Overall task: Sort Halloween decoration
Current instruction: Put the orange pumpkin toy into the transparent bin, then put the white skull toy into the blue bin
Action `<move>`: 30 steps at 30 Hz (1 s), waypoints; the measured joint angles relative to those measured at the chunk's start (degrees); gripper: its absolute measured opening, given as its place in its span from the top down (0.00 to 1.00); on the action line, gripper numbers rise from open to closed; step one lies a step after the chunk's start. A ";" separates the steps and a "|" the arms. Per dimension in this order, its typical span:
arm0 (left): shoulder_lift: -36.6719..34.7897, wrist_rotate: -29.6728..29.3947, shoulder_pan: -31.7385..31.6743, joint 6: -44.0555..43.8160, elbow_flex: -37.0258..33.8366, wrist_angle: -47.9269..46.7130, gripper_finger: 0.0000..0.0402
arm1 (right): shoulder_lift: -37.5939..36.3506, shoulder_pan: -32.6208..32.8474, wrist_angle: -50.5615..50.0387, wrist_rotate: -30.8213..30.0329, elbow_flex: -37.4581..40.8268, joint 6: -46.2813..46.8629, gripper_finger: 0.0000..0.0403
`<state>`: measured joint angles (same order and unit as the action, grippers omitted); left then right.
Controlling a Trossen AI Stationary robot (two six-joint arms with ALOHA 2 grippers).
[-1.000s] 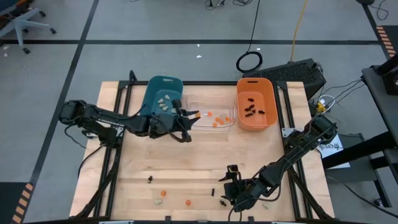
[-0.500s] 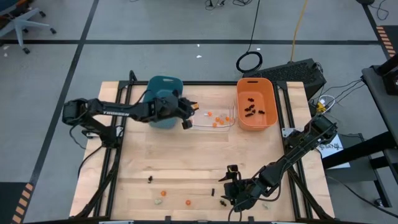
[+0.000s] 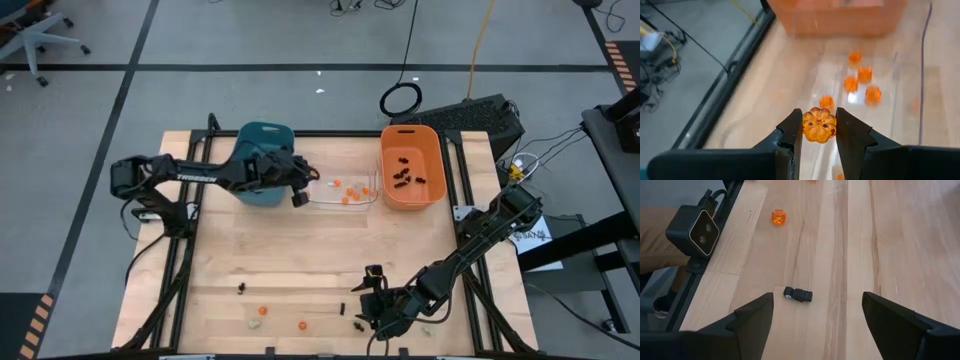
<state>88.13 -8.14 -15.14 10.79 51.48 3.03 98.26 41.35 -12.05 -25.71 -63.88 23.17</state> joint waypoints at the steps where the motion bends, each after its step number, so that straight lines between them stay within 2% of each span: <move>1: 0.35 -0.03 0.00 0.00 -0.08 -0.86 0.78 | 0.00 -0.01 0.01 0.01 0.00 0.02 0.28; 9: 2.45 -0.91 0.00 0.04 -0.14 -1.48 0.76 | 0.00 -0.01 -0.33 0.19 0.00 0.93 0.28; 14: 2.48 -3.96 0.64 0.12 -0.14 -2.23 0.60 | 0.00 -0.01 -2.46 1.75 0.00 3.51 0.28; 19: 1.87 -4.64 2.46 0.20 0.05 -2.39 0.45 | -0.06 0.01 -6.34 4.83 0.00 8.24 0.28; 26: -3.74 -12.64 13.34 -1.55 0.23 -3.57 0.42 | -1.52 2.00 -17.65 8.85 0.00 17.69 0.28; 30: -8.06 -13.60 21.95 -7.52 0.28 -5.12 0.42 | -2.48 4.24 -20.71 9.55 0.00 19.14 0.28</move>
<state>80.07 -21.74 6.81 3.26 51.75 -2.09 95.78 45.59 -32.76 -16.16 -63.88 42.31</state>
